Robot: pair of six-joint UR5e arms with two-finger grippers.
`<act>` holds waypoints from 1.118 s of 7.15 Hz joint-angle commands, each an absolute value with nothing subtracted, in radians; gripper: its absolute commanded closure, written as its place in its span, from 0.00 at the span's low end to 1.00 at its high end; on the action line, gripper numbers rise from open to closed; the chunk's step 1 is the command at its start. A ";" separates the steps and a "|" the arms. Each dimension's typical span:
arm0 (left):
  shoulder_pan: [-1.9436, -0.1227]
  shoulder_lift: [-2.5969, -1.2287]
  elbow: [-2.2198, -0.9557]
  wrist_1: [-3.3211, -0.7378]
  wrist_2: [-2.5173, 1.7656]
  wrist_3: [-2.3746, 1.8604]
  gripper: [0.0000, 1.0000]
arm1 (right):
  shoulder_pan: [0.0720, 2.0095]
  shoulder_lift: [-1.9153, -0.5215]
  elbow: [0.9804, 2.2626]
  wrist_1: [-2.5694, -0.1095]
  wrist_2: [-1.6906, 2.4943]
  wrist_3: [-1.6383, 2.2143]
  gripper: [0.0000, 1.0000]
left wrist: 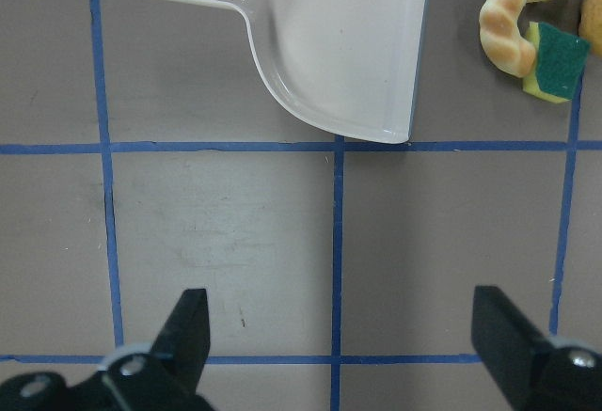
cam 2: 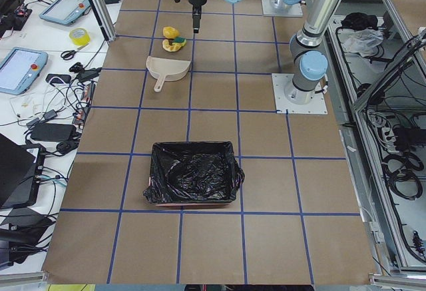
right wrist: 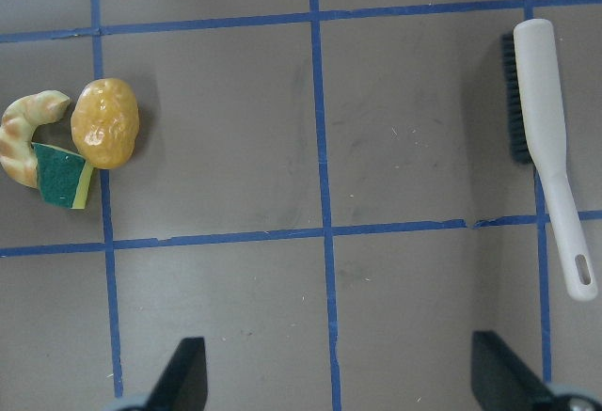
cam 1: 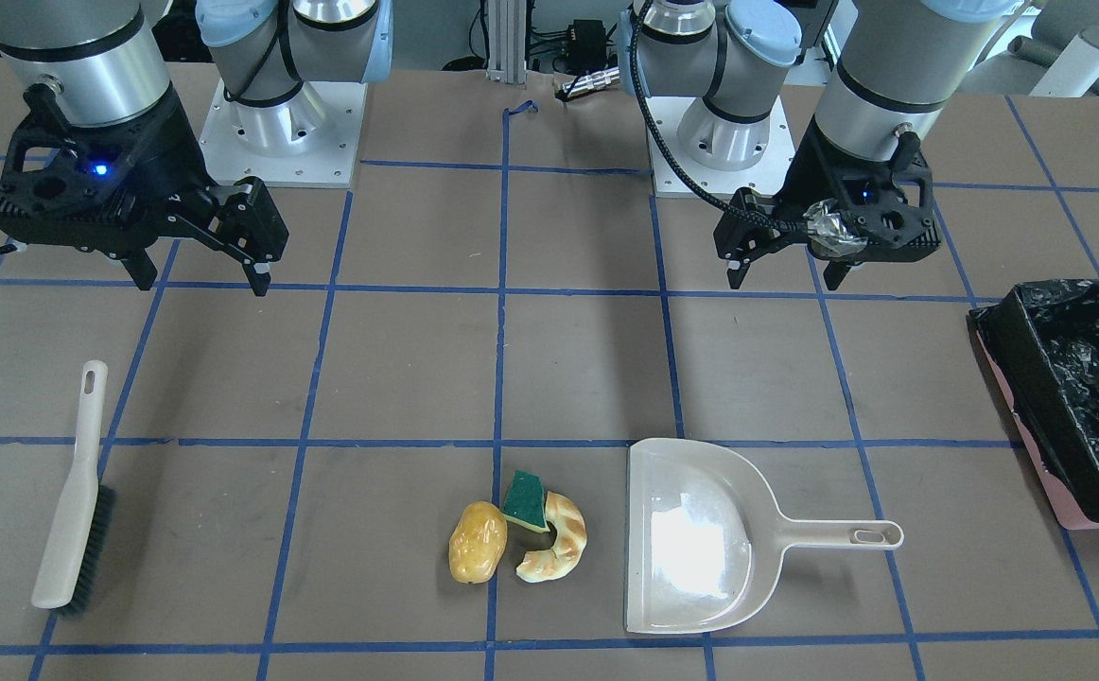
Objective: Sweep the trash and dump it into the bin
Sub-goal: 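Grasp the dustpan handle with the left gripper while the right grasps the brush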
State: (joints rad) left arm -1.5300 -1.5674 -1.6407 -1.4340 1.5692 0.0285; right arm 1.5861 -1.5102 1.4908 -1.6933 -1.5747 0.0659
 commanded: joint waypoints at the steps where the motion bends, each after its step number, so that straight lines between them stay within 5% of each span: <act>1: -1.531 -1.565 -1.652 -1.407 1.569 0.026 0.00 | 1.586 -1.509 1.491 -1.694 -1.583 0.064 0.00; 8: -1.467 -1.739 -1.634 -1.261 1.569 0.883 0.00 | 1.582 -1.497 1.494 -1.689 -1.592 0.066 0.00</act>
